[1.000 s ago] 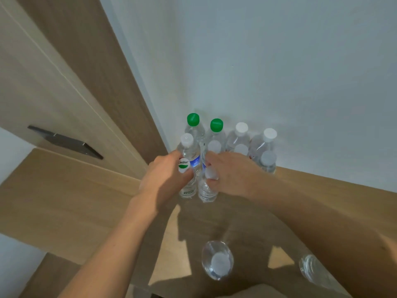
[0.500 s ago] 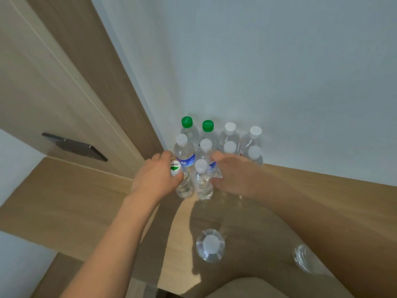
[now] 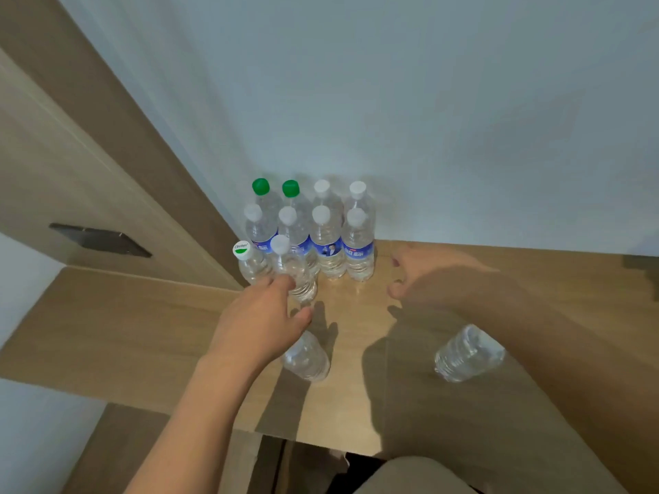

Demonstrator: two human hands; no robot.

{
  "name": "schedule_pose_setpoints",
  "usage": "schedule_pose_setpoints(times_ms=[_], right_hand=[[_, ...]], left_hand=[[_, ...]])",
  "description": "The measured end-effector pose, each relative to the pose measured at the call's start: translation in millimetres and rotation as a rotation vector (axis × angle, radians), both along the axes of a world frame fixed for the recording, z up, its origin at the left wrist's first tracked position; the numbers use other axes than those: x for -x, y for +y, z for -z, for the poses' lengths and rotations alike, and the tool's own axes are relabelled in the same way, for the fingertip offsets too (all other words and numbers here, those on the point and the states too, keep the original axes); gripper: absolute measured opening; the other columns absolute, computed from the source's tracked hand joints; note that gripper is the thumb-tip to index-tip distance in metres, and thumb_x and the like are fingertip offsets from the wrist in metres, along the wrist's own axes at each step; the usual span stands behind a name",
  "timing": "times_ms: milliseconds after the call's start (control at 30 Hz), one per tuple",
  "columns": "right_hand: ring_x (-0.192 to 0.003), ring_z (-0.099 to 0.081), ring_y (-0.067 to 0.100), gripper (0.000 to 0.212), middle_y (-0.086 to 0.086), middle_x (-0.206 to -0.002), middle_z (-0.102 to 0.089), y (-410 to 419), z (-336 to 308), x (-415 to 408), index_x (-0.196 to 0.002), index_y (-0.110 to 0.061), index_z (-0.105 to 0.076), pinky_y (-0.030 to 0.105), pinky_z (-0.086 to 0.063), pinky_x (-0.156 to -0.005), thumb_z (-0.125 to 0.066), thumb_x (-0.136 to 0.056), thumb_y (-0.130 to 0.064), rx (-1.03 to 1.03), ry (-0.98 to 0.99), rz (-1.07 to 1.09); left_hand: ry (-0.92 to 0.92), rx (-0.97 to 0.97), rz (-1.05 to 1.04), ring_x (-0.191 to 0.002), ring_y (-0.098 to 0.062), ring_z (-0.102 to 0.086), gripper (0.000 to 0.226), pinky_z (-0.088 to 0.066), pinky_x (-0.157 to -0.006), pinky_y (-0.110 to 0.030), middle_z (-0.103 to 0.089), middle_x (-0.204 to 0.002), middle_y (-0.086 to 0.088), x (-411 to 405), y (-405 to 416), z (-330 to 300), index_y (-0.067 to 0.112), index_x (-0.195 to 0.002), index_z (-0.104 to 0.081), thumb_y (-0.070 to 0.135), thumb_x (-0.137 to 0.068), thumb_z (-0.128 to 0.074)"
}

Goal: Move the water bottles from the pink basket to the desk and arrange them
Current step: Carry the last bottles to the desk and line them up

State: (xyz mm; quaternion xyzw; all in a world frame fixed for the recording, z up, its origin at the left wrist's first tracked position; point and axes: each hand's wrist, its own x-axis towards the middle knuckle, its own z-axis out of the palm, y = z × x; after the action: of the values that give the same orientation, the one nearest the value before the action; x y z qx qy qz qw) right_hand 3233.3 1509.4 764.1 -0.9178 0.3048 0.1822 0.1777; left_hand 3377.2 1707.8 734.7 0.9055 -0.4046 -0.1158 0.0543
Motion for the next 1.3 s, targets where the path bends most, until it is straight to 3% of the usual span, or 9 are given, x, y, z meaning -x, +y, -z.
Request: schedule_pose_setpoints(times_ms=[200,300,400,533,600,733,867,1100,1300], right_hand=[[-0.088,-0.064,0.020,0.035,-0.004,-0.093,-0.065,-9,17,52,-0.114,-0.017,-0.057,0.030,-0.050,-0.071,-0.054,-0.089,-0.042,0.064,0.230,0.009],[-0.104,-0.062,0.025,0.041,-0.003,-0.110,-0.061,-7,31,72,-0.125,-0.018,-0.052,0.033,-0.048,-0.076,-0.053,-0.090,-0.039,0.088,0.323,0.023],[-0.109,-0.060,0.027,0.036,-0.003,-0.099,-0.051,-4,41,85,-0.128,-0.017,-0.054,0.039,-0.052,-0.088,-0.050,-0.094,-0.029,0.105,0.375,-0.023],[-0.112,-0.060,0.025,0.051,-0.002,-0.116,-0.059,-6,42,93,-0.142,-0.009,-0.040,0.038,-0.052,-0.090,-0.048,-0.096,-0.029,0.128,0.395,-0.069],[-0.111,-0.061,0.024,0.055,-0.002,-0.119,-0.061,-7,43,95,-0.147,-0.005,-0.031,0.034,-0.051,-0.085,-0.046,-0.098,-0.027,0.169,0.330,-0.116],[-0.095,-0.066,0.025,0.037,-0.001,-0.092,-0.060,-4,43,91,-0.132,-0.007,-0.044,0.033,-0.048,-0.072,-0.045,-0.097,-0.020,0.247,0.150,-0.132],[-0.100,-0.066,0.027,0.035,0.002,-0.109,-0.067,2,41,76,-0.131,-0.008,-0.046,0.035,-0.047,-0.073,-0.046,-0.098,-0.019,0.261,0.118,-0.170],[-0.102,-0.064,0.028,0.034,0.004,-0.111,-0.066,0,23,32,-0.123,-0.011,-0.050,0.034,-0.043,-0.074,-0.054,-0.094,-0.028,0.219,-0.040,-0.161],[-0.078,-0.056,0.025,0.023,-0.001,-0.083,-0.053,-4,19,-19,-0.108,-0.015,-0.048,0.035,-0.051,-0.072,-0.053,-0.093,-0.032,0.194,-0.222,-0.190]], left_hand=[[0.005,-0.174,-0.165,-0.115,-0.029,-0.059,0.059,-0.049,-0.087,-0.038,-0.058,-0.130,-0.007,30,-1,10,0.020,-0.131,-0.047,0.058,-0.086,-0.053],[-0.024,-0.266,-0.217,-0.109,-0.032,-0.061,0.058,-0.048,-0.081,-0.037,-0.064,-0.121,-0.010,42,-2,15,0.016,-0.127,-0.047,0.059,-0.088,-0.050],[-0.041,-0.330,-0.236,-0.102,-0.033,-0.063,0.049,-0.045,-0.074,-0.035,-0.066,-0.112,-0.011,52,-1,19,0.014,-0.120,-0.045,0.054,-0.092,-0.044],[-0.057,-0.283,-0.249,-0.081,-0.032,-0.056,0.030,-0.042,-0.069,-0.035,-0.063,-0.096,-0.012,60,0,23,0.011,-0.112,-0.044,0.036,-0.096,-0.042],[-0.059,-0.245,-0.243,-0.076,-0.032,-0.050,0.025,-0.042,-0.067,-0.035,-0.061,-0.089,-0.012,61,0,24,0.008,-0.109,-0.044,0.029,-0.096,-0.043],[-0.046,-0.205,-0.191,-0.082,-0.035,-0.060,0.021,-0.042,-0.065,-0.035,-0.066,-0.096,-0.015,57,0,23,0.011,-0.101,-0.042,0.028,-0.093,-0.049],[-0.053,-0.177,-0.155,-0.085,-0.034,-0.059,0.018,-0.040,-0.066,-0.035,-0.066,-0.097,-0.013,49,-3,17,0.016,-0.095,-0.041,0.029,-0.090,-0.052],[-0.076,-0.068,-0.058,-0.081,-0.031,-0.056,0.017,-0.041,-0.065,-0.035,-0.063,-0.091,-0.008,28,-22,-3,0.017,-0.101,-0.046,0.031,-0.093,-0.051],[-0.060,0.027,0.036,-0.083,-0.030,-0.058,0.019,-0.042,-0.065,-0.035,-0.064,-0.092,-0.008,-3,-48,-8,0.017,-0.109,-0.050,0.027,-0.094,-0.053]])
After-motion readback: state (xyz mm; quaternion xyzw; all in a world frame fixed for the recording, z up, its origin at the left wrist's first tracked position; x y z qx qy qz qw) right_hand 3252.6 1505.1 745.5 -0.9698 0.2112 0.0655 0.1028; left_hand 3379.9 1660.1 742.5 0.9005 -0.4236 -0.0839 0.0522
